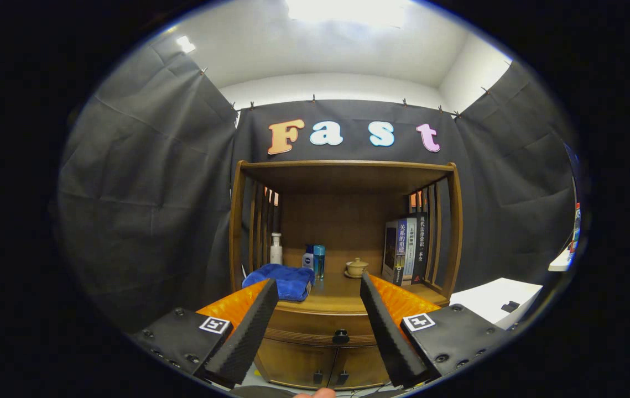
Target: Pull open the drawer, take out the items inside it, and place them on the countertop above the cabinet.
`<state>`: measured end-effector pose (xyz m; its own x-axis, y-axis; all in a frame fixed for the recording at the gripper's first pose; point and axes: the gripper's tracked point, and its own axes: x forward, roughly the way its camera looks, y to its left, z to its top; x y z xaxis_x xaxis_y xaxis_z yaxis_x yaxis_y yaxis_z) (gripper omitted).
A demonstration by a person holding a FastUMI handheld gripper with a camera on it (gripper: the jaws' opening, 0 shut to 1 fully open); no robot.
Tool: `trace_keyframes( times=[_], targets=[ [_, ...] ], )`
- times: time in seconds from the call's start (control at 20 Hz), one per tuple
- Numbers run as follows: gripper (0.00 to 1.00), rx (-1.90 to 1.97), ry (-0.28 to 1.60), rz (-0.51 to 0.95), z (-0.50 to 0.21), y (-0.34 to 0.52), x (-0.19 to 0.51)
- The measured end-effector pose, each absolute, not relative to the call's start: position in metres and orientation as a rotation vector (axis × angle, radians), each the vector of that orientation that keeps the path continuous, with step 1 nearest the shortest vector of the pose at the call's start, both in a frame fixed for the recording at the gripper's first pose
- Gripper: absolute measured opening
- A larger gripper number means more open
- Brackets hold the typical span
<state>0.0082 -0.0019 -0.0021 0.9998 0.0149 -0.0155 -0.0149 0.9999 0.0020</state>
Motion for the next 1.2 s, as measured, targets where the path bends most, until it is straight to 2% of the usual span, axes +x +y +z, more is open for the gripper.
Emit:
trace_keyframes(
  times=[0.4, 0.6, 0.75, 0.9, 1.2],
  targets=[
    [0.98, 0.007, -0.040, -0.010, -0.011, -0.011, 0.043],
    [0.98, 0.011, 0.010, -0.021, -0.075, -0.025, 0.086],
    [0.98, 0.004, 0.059, -0.083, -0.138, -0.051, 0.108],
    [0.98, 0.058, 0.135, -0.072, -0.201, -0.052, 0.132],
    [0.99, 0.064, 0.178, -0.043, -0.256, -0.044, 0.153]
  ],
)
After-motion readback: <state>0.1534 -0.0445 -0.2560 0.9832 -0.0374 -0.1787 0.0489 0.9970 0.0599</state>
